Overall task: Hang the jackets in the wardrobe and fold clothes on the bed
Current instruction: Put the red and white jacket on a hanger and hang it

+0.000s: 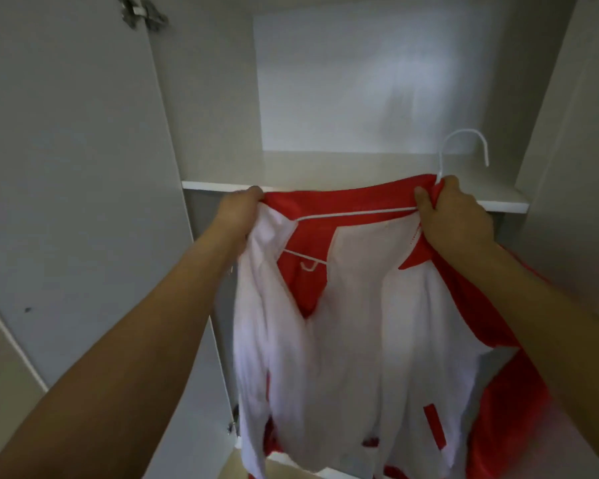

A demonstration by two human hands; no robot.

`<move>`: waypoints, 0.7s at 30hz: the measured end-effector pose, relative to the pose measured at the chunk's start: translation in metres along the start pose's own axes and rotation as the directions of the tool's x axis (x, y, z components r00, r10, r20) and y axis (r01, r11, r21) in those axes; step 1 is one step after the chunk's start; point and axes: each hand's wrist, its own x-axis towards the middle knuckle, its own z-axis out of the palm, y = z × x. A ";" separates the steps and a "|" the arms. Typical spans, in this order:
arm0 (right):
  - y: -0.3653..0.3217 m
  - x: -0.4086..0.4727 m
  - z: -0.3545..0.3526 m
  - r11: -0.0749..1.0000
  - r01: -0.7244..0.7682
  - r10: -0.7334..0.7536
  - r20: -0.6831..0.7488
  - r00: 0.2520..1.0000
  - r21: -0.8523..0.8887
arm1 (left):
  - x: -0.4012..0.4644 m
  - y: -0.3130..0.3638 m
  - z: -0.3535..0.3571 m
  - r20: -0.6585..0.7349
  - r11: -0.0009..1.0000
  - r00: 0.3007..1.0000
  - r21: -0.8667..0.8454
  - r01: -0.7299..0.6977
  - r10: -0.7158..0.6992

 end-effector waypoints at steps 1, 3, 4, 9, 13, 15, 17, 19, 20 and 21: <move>0.001 0.000 0.002 1.000 -0.006 0.006 -0.019 1.000 -0.021 | 0.000 0.008 0.001 -0.066 0.975 0.985 0.167 -0.149 0.162; -0.001 0.000 0.006 0.999 -0.040 0.040 0.019 0.999 0.026 | -0.006 0.020 0.013 0.022 0.891 0.942 0.318 -0.325 0.335; -0.004 0.000 0.007 0.994 -0.067 0.060 0.075 0.995 0.091 | -0.012 0.024 0.023 0.098 0.884 0.935 0.304 -0.355 0.341; -0.026 -0.002 0.009 0.870 -0.141 -0.035 0.344 0.938 0.472 | -0.034 0.036 0.067 0.353 0.910 0.893 0.202 -0.363 0.278; -0.038 -0.001 0.008 0.879 -0.083 -0.115 0.378 0.918 0.470 | -0.035 0.040 0.075 0.467 0.904 0.844 0.185 -0.385 0.264; -0.042 -0.001 0.010 0.930 -0.009 -0.134 0.362 0.922 0.367 | -0.035 0.041 0.076 0.473 0.878 0.836 0.229 -0.421 0.278; -0.044 -0.004 0.017 0.957 0.061 -0.158 0.333 0.929 0.285 | -0.035 0.043 0.075 0.434 0.865 0.849 0.251 -0.434 0.301; -0.043 -0.008 0.023 0.967 0.105 -0.173 0.296 0.940 0.233 | -0.035 0.045 0.073 0.388 0.866 0.866 0.255 -0.430 0.316; -0.044 -0.009 0.026 0.971 0.116 -0.173 0.275 0.946 0.211 | -0.035 0.047 0.072 0.368 0.864 0.870 0.255 -0.433 0.327; -0.045 -0.009 0.028 0.975 0.123 -0.168 0.255 0.952 0.182 | -0.037 0.050 0.072 0.353 0.859 0.870 0.257 -0.443 0.343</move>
